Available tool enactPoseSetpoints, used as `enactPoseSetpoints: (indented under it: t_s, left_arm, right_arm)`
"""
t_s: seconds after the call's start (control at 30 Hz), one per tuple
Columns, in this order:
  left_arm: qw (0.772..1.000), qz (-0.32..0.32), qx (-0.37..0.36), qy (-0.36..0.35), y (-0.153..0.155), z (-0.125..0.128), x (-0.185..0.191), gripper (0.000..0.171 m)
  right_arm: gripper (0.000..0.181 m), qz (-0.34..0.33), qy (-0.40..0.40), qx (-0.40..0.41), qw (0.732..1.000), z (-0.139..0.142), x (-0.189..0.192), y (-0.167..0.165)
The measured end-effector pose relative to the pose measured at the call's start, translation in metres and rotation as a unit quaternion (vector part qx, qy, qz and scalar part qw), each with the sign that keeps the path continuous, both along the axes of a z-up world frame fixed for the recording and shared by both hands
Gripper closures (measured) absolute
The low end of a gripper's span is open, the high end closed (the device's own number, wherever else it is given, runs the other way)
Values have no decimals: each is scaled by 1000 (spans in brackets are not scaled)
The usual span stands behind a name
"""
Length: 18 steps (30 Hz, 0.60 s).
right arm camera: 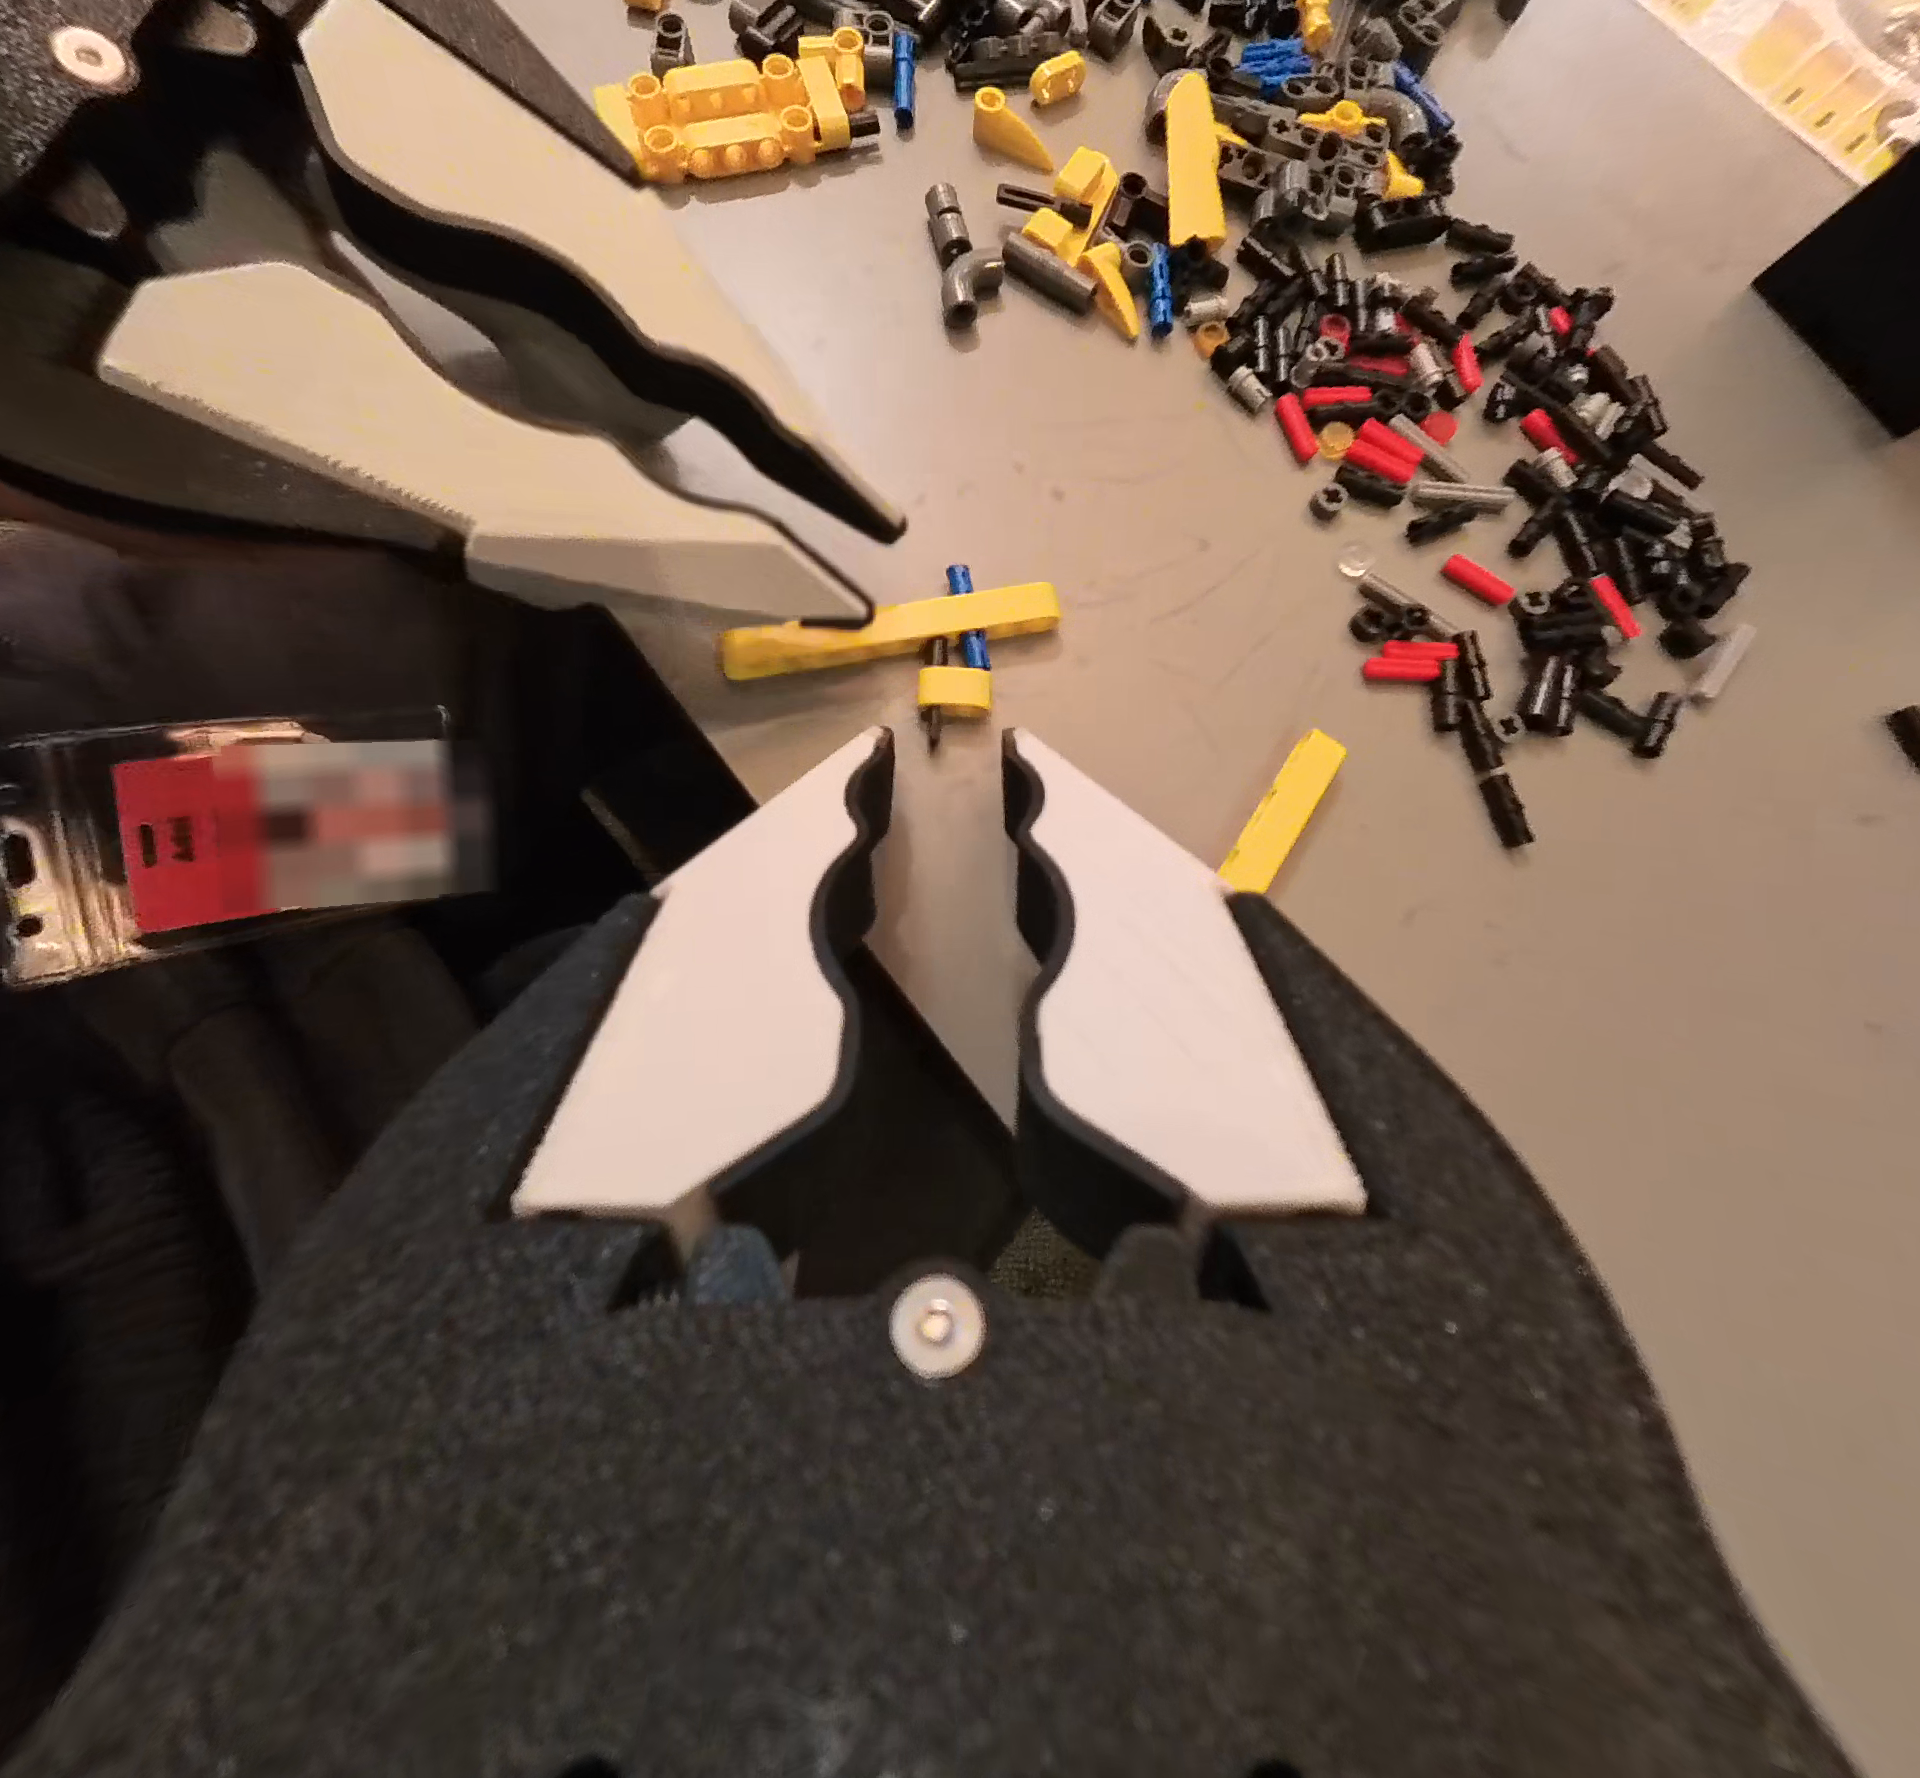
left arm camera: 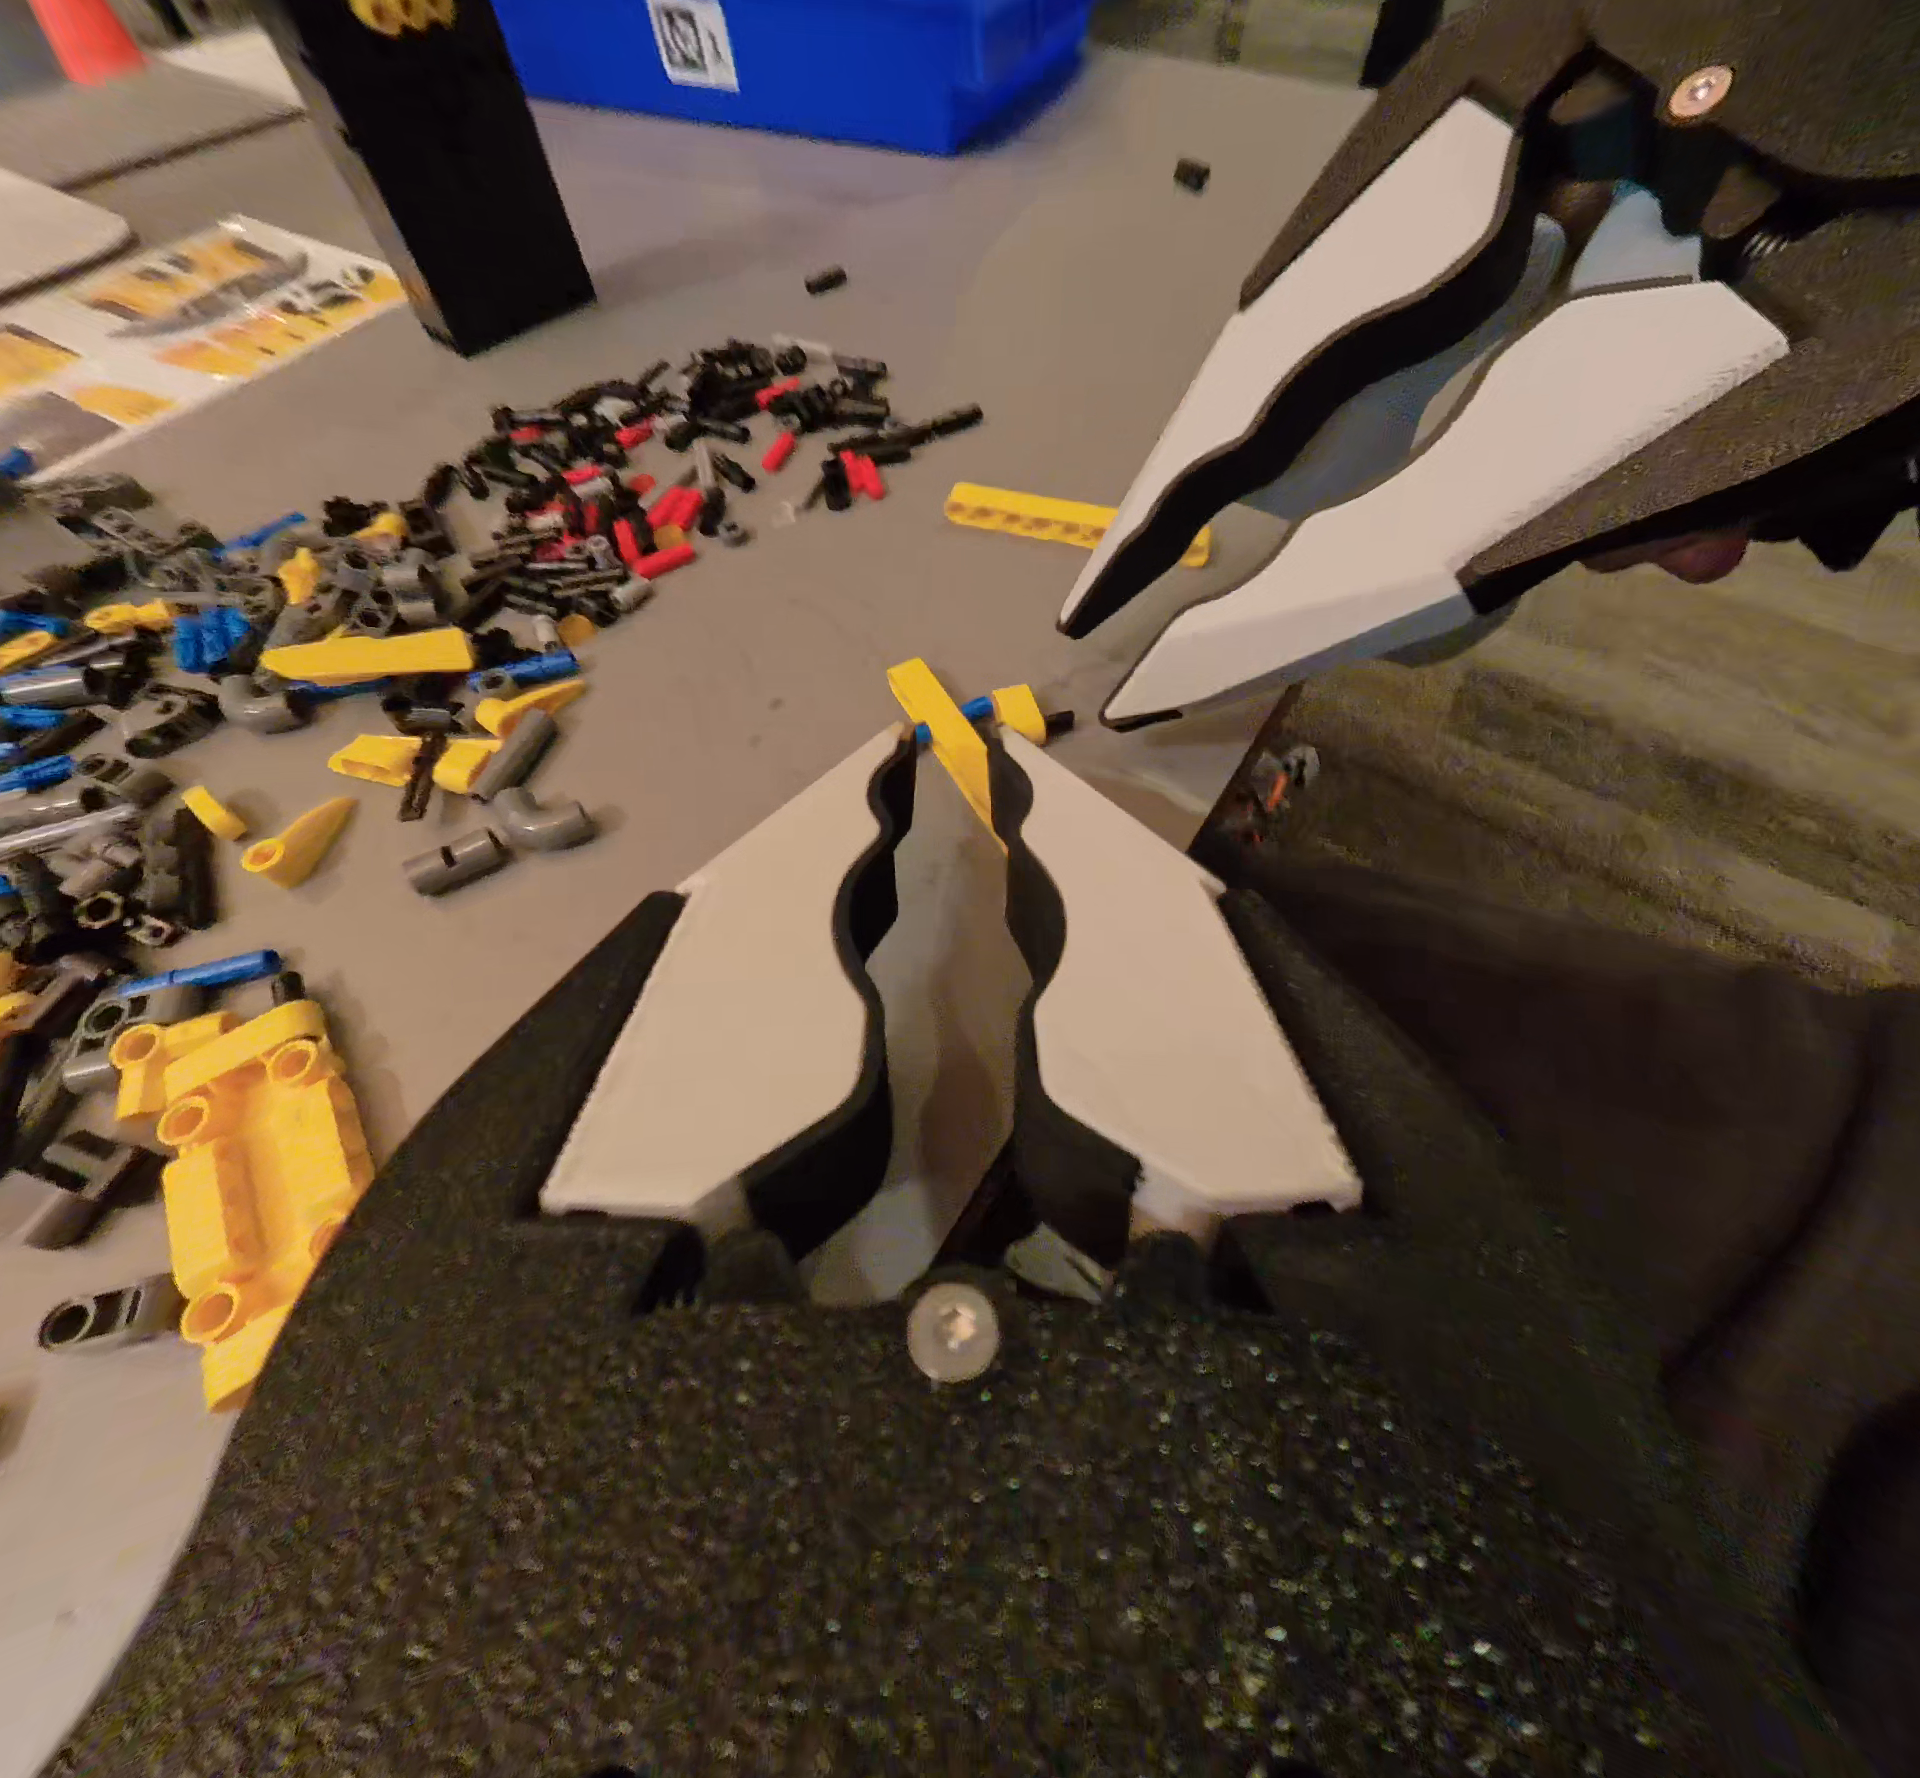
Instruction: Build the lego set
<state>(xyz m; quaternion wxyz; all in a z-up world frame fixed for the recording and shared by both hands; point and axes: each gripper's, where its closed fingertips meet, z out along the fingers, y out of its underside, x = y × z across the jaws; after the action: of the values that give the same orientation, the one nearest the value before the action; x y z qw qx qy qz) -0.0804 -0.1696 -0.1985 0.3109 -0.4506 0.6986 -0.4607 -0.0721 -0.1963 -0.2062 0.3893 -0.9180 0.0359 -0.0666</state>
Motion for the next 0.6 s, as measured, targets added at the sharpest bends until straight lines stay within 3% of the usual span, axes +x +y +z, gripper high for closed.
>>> enactPoseSetpoints:
  t_s: [0.3,0.43,0.5,0.6]
  left_arm:
    - [996,-1,-77,55,2,1,-6,156]
    - [985,-13,-153,84,0,4,-12,154]
    - [979,-16,-182,88,3,7,-12,153]
    - [975,-12,-204,82,14,12,-5,153]
  right_arm:
    - [160,-18,-27,20,999,11,9,-4]
    - [160,-34,-25,34,999,5,21,-7]
    - [160,-33,-21,57,998,4,26,-6]
    - [160,-14,-20,135,991,24,31,6]
